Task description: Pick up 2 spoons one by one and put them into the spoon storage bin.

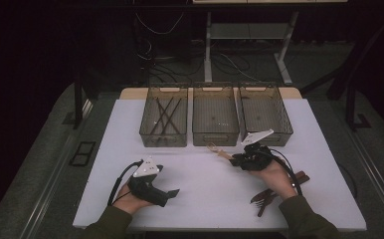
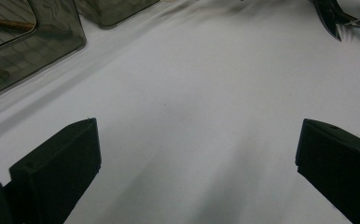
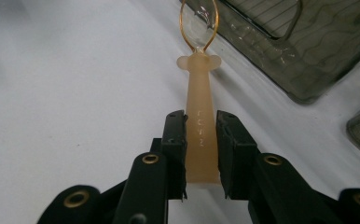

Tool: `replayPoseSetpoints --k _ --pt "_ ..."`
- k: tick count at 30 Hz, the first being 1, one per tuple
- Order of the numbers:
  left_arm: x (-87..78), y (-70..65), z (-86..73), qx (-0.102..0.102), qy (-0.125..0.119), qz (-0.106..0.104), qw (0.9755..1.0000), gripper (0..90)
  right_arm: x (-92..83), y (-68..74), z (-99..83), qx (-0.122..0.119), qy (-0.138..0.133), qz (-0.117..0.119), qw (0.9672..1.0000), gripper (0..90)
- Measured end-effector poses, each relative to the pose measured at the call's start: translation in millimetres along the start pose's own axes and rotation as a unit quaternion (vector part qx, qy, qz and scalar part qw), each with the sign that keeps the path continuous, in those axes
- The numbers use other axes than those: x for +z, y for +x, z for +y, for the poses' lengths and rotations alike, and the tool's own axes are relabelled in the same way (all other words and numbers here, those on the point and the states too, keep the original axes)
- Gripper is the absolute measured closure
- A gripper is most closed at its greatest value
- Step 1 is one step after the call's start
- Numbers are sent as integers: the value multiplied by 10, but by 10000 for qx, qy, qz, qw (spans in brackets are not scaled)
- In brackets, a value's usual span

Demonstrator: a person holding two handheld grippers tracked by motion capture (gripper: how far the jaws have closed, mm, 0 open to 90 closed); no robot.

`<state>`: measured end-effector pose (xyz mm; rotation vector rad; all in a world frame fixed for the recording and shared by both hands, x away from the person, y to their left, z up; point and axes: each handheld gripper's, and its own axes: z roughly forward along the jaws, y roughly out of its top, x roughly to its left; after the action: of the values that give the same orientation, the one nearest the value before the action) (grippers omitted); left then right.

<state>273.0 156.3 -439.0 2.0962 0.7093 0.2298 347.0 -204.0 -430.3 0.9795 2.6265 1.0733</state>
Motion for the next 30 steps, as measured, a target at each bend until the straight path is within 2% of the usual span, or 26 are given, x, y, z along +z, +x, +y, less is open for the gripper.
replayPoseSetpoints --k 5,20,24,30 --pt "-4 1 0 14 -11 1 10000 0 -94 23 16 -40 -132 20 9999 742" --pt "-11 4 1 18 -51 30 10000 0 -382 13 74 96 -508 73 9986 741" --pt "-7 3 0 21 -67 22 10000 0 -430 2 94 63 -601 42 9982 741" --pt "-5 2 0 40 -64 -3 10000 0 -471 -25 121 136 -639 9 9979 741"
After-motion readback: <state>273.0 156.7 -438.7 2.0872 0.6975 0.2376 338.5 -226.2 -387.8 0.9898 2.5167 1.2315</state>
